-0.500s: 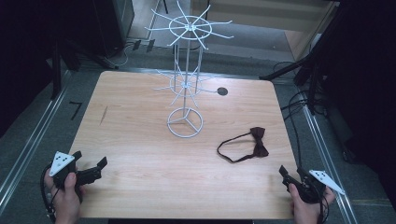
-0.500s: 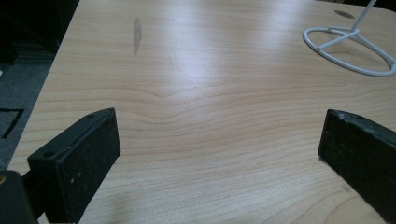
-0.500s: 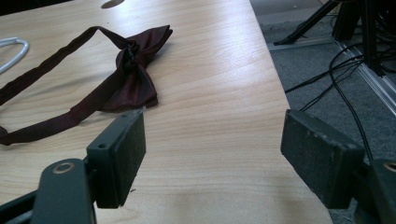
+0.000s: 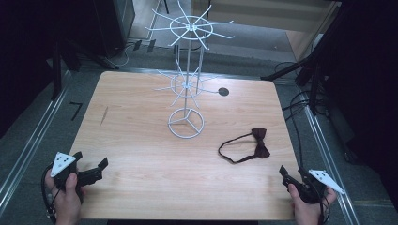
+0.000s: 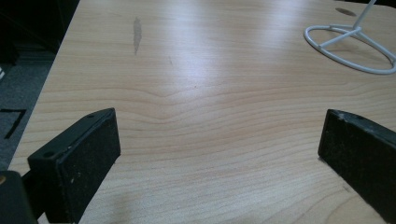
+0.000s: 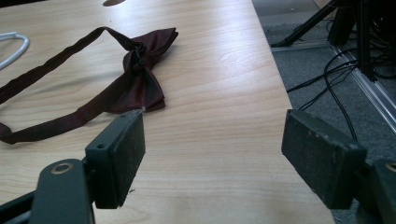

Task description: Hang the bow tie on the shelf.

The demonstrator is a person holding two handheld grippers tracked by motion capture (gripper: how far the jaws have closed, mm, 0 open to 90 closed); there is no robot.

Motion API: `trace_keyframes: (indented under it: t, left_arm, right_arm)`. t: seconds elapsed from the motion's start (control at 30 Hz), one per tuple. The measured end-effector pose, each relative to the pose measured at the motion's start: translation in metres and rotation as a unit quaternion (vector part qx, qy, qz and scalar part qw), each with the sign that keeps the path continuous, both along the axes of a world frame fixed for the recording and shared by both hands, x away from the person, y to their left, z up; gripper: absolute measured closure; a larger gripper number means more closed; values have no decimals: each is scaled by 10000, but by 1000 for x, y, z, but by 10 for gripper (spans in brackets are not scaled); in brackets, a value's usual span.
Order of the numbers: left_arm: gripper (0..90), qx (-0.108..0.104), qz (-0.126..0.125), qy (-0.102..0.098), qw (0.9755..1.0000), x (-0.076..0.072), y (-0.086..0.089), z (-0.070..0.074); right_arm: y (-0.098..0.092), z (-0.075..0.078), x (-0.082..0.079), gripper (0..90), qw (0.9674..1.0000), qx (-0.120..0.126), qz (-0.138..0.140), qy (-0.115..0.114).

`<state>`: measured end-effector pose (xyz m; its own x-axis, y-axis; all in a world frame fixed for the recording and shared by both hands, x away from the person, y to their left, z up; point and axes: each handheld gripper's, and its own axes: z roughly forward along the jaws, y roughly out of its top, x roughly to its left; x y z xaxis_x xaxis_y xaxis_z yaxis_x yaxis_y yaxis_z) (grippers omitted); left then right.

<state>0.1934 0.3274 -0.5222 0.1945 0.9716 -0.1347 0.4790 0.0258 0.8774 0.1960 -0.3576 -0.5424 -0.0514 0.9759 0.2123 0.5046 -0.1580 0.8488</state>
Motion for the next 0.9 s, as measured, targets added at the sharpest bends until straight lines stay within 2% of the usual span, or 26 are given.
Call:
trace_keyframes:
  t: [0.23, 0.33, 0.43, 0.47, 0.5, 0.53, 0.6, 0.63, 0.7, 0.9]
  left_arm:
    - [0, -10, -18, 0, 10000, 0, 0, 0]
    - [0, -21, -20, -21, 10000, 0, 1, 0]
    - [0, -40, -36, 3, 10000, 0, 0, 0]
    - [0, -29, -38, 3, 10000, 0, 0, 0]
    - [0, -29, -38, 3, 10000, 0, 0, 0]
    - [0, -33, -41, 11, 10000, -1, 0, 0]
    - [0, -37, -40, 5, 10000, -1, 0, 0]
    - [0, -35, -36, 3, 10000, -1, 0, 0]
    - [0, -32, -38, 3, 10000, 0, 0, 0]
    - [0, -23, -52, 12, 10000, -1, 0, 0]
  right_arm:
    - [9, 19, 8, 219, 9999, -53, 58, 117]
    - [14, 32, 15, 212, 9995, -153, 236, 156]
    - [15, 36, 20, 212, 9992, -187, 285, 200]
    - [18, 39, 26, 214, 9988, -164, 304, 347]
    - [18, 39, 26, 214, 9988, -164, 304, 347]
    - [21, 40, 36, 228, 9978, -250, 275, 549]
    - [24, 40, 43, 228, 9965, -244, 295, 750]
    - [24, 40, 43, 228, 9965, -244, 295, 750]
    - [31, 40, 55, 228, 9936, -291, 395, 1022]
    - [39, 41, 70, 228, 9901, -372, 544, 1241]
